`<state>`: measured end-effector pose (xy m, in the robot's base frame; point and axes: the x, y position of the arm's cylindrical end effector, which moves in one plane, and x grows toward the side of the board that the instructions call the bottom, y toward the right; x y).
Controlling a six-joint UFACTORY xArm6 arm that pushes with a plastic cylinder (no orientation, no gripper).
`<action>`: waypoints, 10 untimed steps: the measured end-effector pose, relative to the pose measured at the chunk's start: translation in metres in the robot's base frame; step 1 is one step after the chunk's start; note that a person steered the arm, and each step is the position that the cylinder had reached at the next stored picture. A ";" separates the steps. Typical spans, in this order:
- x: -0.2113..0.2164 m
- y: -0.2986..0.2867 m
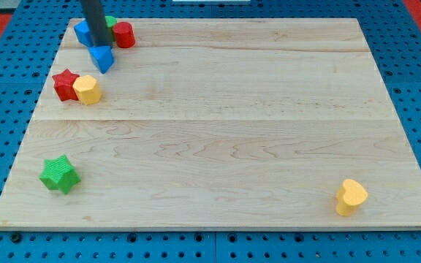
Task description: Push the triangle parallel to the hexagon
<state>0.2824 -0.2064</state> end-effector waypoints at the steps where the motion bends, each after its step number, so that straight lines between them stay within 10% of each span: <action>1: 0.035 0.005; 4: 0.026 -0.047; 10: 0.125 0.162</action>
